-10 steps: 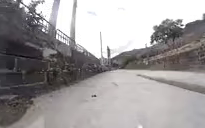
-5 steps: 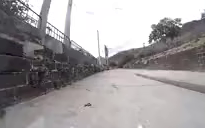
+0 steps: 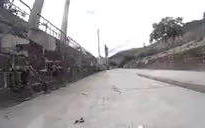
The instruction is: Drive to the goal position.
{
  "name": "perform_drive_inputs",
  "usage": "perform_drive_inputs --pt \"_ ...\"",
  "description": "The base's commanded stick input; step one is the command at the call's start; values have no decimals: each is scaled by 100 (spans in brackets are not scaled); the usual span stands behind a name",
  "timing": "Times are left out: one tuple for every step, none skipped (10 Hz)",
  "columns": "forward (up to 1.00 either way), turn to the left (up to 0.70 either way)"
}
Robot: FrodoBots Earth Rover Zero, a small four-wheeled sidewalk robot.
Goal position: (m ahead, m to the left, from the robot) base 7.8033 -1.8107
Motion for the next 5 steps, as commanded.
perform_drive_inputs --pt "100 0" --pt "100 0" --pt "100 0" --pt "100 0" --pt "100 -5"
